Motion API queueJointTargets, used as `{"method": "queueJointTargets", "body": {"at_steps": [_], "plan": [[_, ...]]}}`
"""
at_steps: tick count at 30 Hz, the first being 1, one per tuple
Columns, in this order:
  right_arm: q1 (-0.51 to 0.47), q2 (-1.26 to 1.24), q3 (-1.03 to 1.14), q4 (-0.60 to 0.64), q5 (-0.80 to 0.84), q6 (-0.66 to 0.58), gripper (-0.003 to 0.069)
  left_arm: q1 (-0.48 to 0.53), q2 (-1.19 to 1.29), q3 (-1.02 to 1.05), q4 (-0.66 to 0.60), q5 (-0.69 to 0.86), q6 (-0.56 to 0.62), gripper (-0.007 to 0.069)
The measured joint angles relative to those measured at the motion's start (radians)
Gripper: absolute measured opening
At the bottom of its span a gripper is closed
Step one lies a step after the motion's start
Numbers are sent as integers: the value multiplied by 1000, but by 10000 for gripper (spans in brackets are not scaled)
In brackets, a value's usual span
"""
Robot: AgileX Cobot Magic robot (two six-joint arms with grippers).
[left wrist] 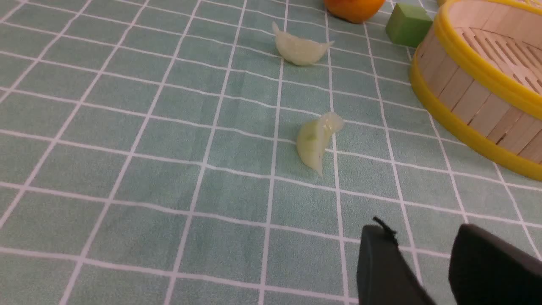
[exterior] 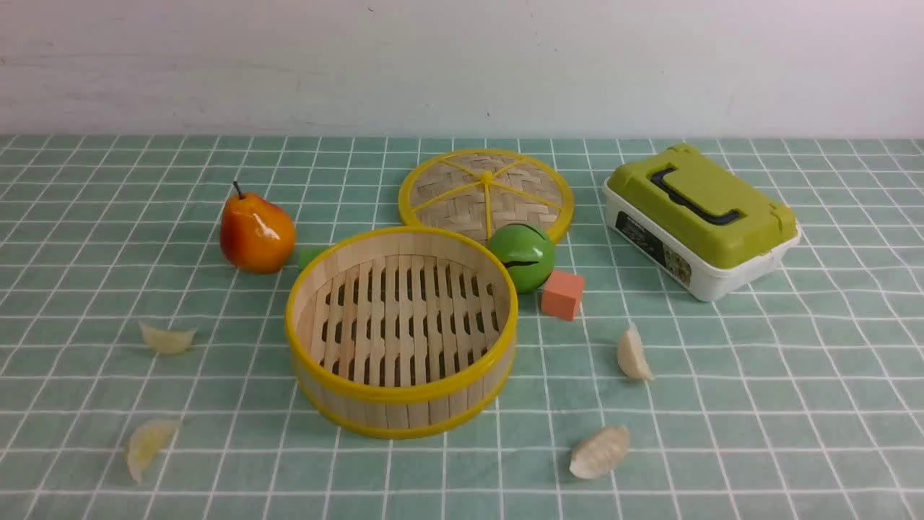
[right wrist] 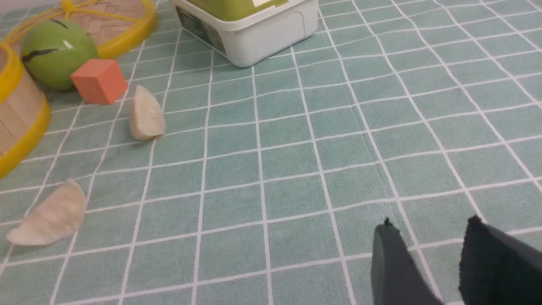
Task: Put the dumplings into the steamer on the table with the blue tablecloth.
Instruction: 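Reach for and grasp a dumpling on the table with the left gripper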
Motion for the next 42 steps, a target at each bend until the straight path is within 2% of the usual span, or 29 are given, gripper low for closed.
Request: {"method": "queueJointTargets", "body": {"at_steps": [29, 42], "plan": [[0, 0, 0, 0, 0, 0, 240, 0, 0, 0, 1, 0, 0, 237], [0, 0, 0, 0, -8, 0, 240, 0, 0, 0, 62, 0, 2, 237]]}}
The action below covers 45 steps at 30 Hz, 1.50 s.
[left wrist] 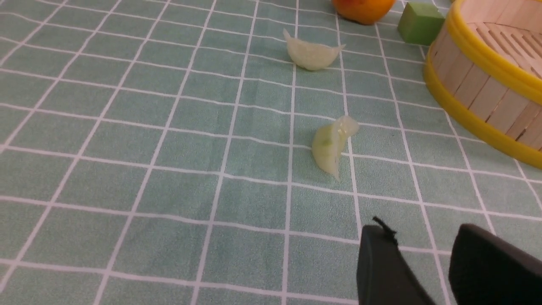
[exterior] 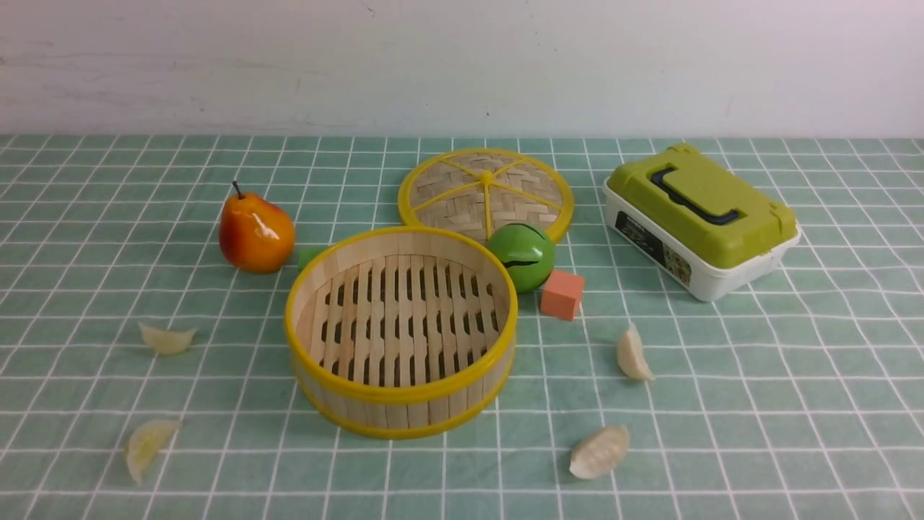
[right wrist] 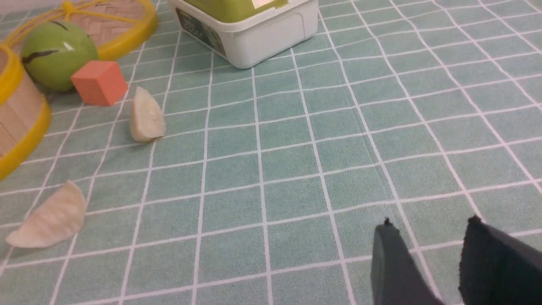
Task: Put the dumplings into the steamer on the table with the blue tablecloth.
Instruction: 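Reach for and grasp a dumpling on the table with the left gripper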
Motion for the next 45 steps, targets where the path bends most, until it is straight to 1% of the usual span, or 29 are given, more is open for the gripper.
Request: {"method": "queueJointTargets", "body": {"at_steps": [4, 6, 13, 14, 15, 16, 18, 19, 20, 22, 24, 26, 27, 28, 29, 31, 33, 36, 37, 38, 40, 41, 42, 43, 45], "plan": [[0, 0, 6, -1, -42, 0, 240, 0, 0, 0, 0, -8, 0, 237], [0, 0, 11, -1, -97, 0, 240, 0, 0, 0, -1, -55, 0, 237], [0, 0, 11, -1, -526, 2, 240, 0, 0, 1, 8, -443, 1, 237], [0, 0, 11, -1, -552, 4, 240, 0, 0, 1, 12, -483, 2, 237], [0, 0, 11, -1, -636, 21, 240, 0, 0, 1, 24, -575, 6, 237], [0, 0, 11, -1, -682, 38, 240, 0, 0, 1, 30, -639, 6, 237], [0, 0, 11, 7, -828, 147, 240, 0, 0, 1, 36, -766, 4, 237], [0, 0, 11, 13, -894, 232, 240, 0, 0, 1, 36, -847, -11, 237], [0, 0, 11, 14, -918, 259, 240, 0, 0, 1, 36, -887, -26, 237], [0, 0, 10, 17, -1015, 389, 240, 0, 0, -1, 17, -1007, -101, 237], [0, 0, -7, 4, -1020, 434, 239, 0, 0, -20, 1, -1018, -144, 235], [0, 0, -49, -36, -979, 444, 218, 0, 0, -98, -15, -945, -187, 208], [0, 0, -83, -66, -943, 434, 192, 0, 0, -161, -19, -871, -199, 181], [0, 0, -136, -112, -894, 411, 141, 0, 12, -263, -25, -748, -208, 129], [0, 0, -159, -135, -859, 393, 115, 0, 23, -309, -25, -692, -208, 104], [0, 0, -241, -184, -778, 341, 25, 0, 103, -471, -25, -519, -204, 18], [0, 9, -295, -210, -707, 296, -13, 0, 181, -554, -24, -407, -191, -14], [0, 65, -386, -260, -502, 202, -15, -1, 345, -666, -21, -266, -181, -14], [0, 94, -404, -271, -437, 182, -13, -2, 404, -690, -23, -223, -179, -14], [0, 106, -412, -276, -383, 174, -13, -3, 428, -699, -25, -213, -177, -14], [4, 158, -447, -284, -238, 151, -11, -5, 538, -743, -34, -103, -167, -14], [24, 215, -477, -285, -76, 144, -11, -6, 647, -784, -55, -5, -142, -14], [27, 221, -484, -285, -60, 143, -11, -6, 647, -789, -58, 7, -138, -14], [51, 269, -509, -281, 46, 131, -11, -6, 741, -826, -86, 87, -101, -14], [98, 354, -557, -247, 190, 76, -11, -6, 865, -892, -142, 219, -18, -14]]}}
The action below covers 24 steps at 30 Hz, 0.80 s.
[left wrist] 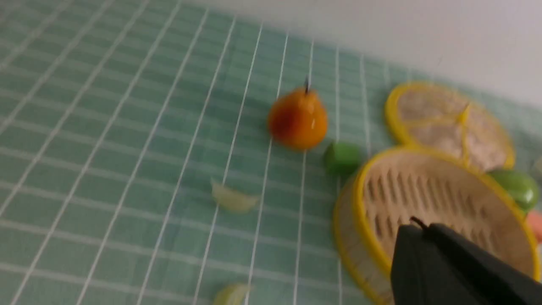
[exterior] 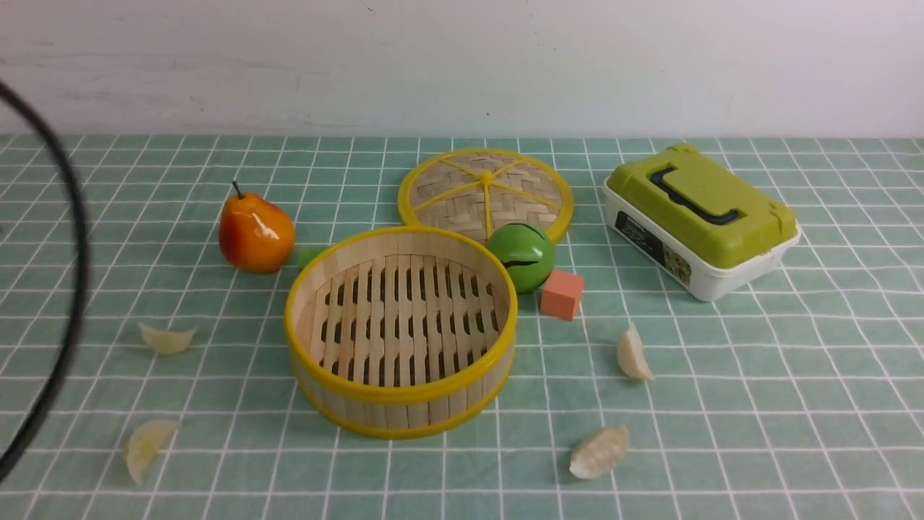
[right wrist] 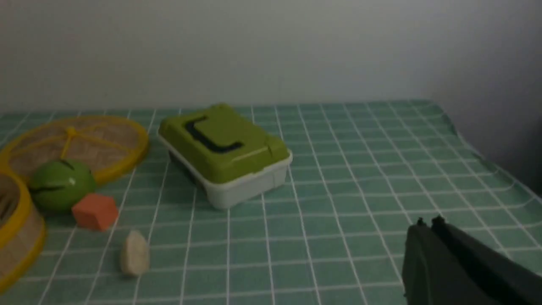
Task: Put the dumplings into the steamer on the table with the blue tablecloth.
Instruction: 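Reach for and grasp a dumpling on the table with the left gripper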
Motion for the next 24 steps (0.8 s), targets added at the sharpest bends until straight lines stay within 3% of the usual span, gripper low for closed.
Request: {"method": "queueJointTargets", "body": {"at_steps": [6, 9, 12, 17, 24], "plan": [[114, 197, -30, 135, 198, -183, -8, 0, 267, -122, -95, 173, 125, 4], [146, 266, -7, 218, 196, -235, -6, 0, 378, -147, -89, 208, 167, 82], [155, 300, 36, 281, 160, -284, -5, 0, 496, -151, -57, 215, 229, 225], [155, 307, 90, 359, 58, -306, -2, 0, 677, -154, 23, 164, 290, 379], [156, 307, 93, 385, 35, -312, -1, 0, 870, -155, 111, 82, 239, 394]]}}
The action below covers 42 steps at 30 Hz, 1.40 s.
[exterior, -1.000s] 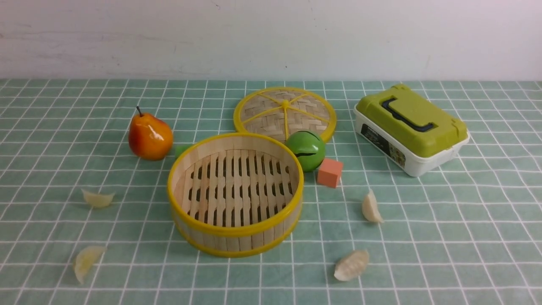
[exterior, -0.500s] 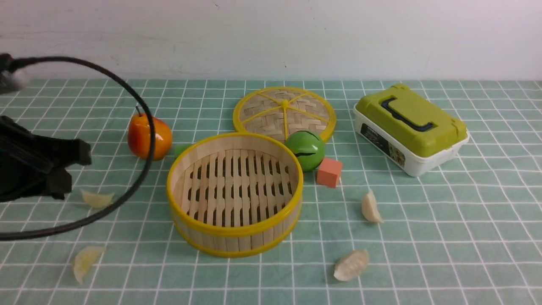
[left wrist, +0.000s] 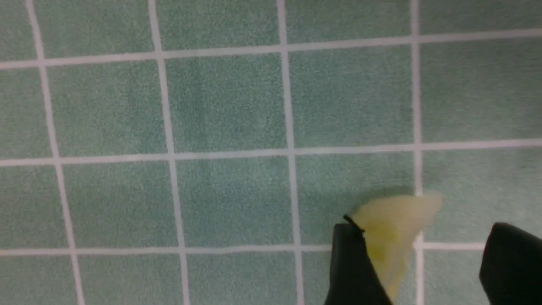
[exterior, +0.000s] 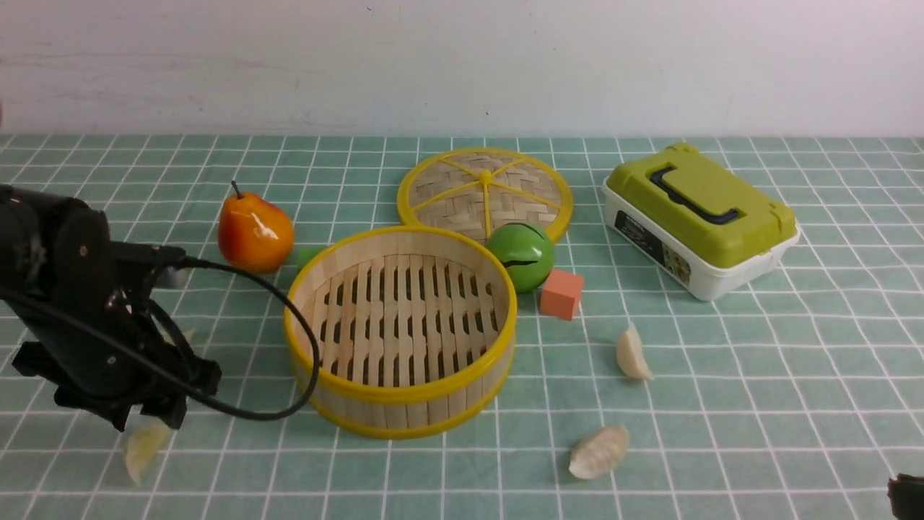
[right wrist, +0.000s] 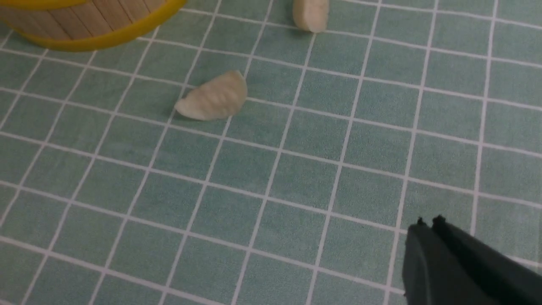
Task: Put the dumplings into the steamer on the table with the blue tablecloth.
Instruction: 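Reach for and grasp a dumpling on the table with the left gripper, then place the dumpling into the bamboo steamer basket with the left gripper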
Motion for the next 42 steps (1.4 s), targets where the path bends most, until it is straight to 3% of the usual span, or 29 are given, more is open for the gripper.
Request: {"method": "queueJointTargets", "body": {"at_steps": [2, 6, 13, 19, 22, 27, 32, 36, 42], "plan": [[0, 0, 0, 2, -1, 0, 1, 0, 35, 0, 7, 0, -12, 363], [0, 0, 0, 2, -1, 0, 3, -1, 70, -7, -12, 10, -31, 203], [0, 0, 7, 2, -2, 0, 9, -1, 41, -59, -110, 91, -59, 204], [0, 0, 17, 3, -46, 0, 11, -23, -60, -235, -467, 130, -10, 204], [0, 0, 17, 6, -67, 0, 11, -113, -49, -326, -589, 54, 82, 204], [0, 0, 17, 6, -69, 0, 12, -194, 64, -395, -505, -24, 58, 204], [0, 0, 17, 6, -69, 0, 17, -226, 242, -509, -252, -22, -148, 204], [0, 0, 17, 6, -69, 0, 20, -254, 294, -541, -159, -27, -212, 204], [0, 0, 17, 6, -67, 0, 24, -275, 324, -546, -144, -62, -226, 206]]}}
